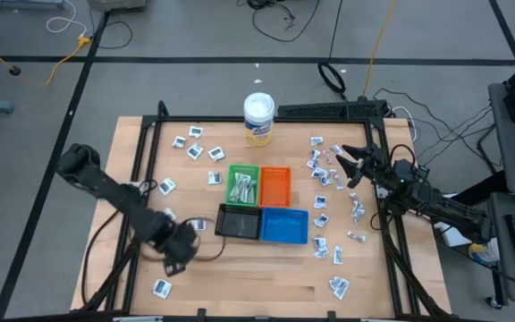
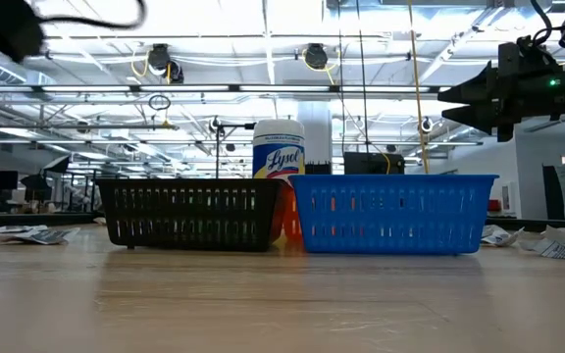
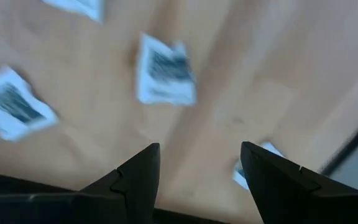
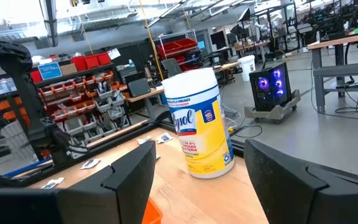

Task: Pick & Place First Aid Supplies
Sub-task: Put the towelette pack into the black bin

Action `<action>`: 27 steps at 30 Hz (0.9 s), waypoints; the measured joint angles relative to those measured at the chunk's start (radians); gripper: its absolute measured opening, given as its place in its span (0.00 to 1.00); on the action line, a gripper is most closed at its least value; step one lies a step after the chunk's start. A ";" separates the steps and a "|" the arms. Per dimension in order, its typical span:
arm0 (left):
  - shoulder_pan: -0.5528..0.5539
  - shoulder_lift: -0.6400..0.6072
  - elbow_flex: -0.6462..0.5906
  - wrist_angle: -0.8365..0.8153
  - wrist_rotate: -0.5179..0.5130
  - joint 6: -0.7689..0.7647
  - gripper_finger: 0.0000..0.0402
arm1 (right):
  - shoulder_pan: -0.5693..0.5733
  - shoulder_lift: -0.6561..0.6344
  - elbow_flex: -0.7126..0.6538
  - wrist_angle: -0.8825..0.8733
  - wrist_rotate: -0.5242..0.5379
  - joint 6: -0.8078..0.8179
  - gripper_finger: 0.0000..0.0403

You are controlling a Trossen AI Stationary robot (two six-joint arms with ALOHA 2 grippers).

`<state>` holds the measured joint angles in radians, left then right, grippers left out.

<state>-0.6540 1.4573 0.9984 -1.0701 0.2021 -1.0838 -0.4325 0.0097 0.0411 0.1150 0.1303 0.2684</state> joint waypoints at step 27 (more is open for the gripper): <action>-0.359 0.111 -0.003 0.161 0.008 -0.572 0.57 | 0.000 0.000 0.000 0.000 0.000 0.000 0.60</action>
<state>-1.0134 1.5680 0.9958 -0.9087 0.2102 -1.6557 -0.4327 0.0097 0.0410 0.1154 0.1303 0.2684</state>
